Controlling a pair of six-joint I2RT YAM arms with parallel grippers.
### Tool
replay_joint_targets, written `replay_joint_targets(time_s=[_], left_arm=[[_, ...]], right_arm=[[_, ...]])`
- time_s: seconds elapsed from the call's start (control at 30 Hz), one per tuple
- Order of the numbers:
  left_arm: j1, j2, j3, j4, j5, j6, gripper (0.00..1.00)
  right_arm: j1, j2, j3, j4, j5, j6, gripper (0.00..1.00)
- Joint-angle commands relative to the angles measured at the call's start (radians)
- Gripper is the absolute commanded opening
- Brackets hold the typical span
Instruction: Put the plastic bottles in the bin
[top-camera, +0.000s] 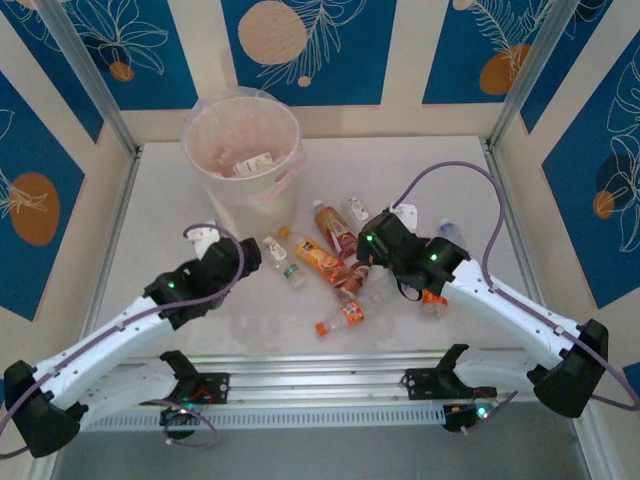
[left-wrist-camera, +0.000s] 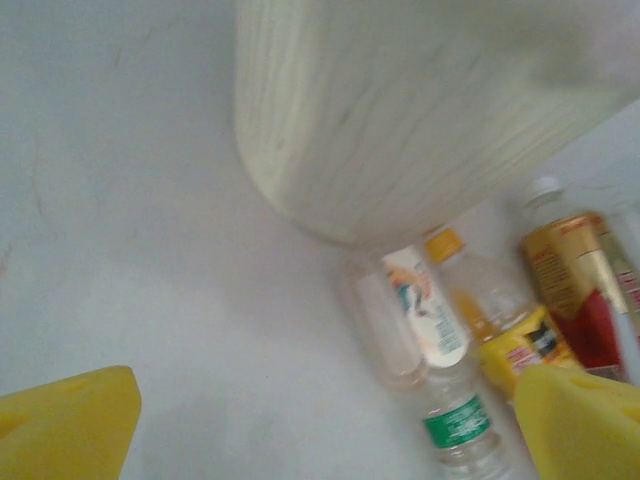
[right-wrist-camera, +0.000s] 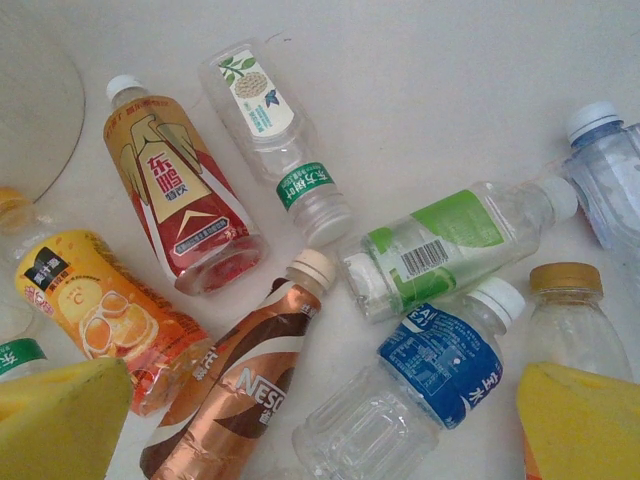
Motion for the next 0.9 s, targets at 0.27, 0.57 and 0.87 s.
replay_joint_targets(time_s=[0.27, 0.57, 0.87], left_arm=[[-0.012, 0.216, -0.091, 0.28, 0.12, -0.207, 0.99], [-0.013, 0.393, -0.087, 0.419, 0.187, -0.214, 1.0], [-0.013, 0.507, -0.059, 0.499, 0.187, -0.168, 0.99]], right_arm=[[-0.006, -0.005, -0.002, 0.005, 0.008, 0.019, 0.99], [-0.006, -0.013, -0.011, 0.006, 0.002, 0.022, 0.99], [-0.007, 0.003, 0.0, 0.025, -0.009, 0.006, 0.99]])
